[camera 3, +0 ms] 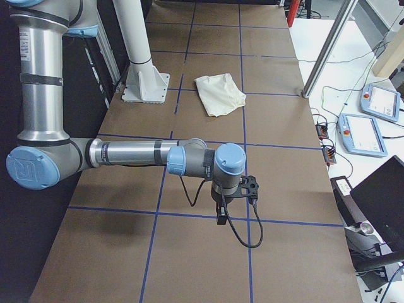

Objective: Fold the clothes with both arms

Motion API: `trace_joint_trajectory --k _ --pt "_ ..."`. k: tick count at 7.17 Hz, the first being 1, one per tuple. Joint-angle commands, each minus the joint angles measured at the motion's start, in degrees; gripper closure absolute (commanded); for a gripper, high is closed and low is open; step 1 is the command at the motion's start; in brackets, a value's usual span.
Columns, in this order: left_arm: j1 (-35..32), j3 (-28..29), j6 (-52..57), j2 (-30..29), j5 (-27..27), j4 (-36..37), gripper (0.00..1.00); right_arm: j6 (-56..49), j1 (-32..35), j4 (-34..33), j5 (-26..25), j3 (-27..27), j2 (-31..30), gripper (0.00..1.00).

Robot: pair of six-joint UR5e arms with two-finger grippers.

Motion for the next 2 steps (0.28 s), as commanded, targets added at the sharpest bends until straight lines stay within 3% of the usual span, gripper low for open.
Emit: trace_joint_trajectory --k 1,2 --pt "0.0 -0.1 0.0 0.0 0.0 0.0 0.0 0.0 0.0 0.0 0.0 0.0 0.0 0.0" --pt "0.0 0.0 0.0 0.0 0.0 0.0 0.0 -0.1 0.0 -0.1 0.0 0.0 0.0 0.0"
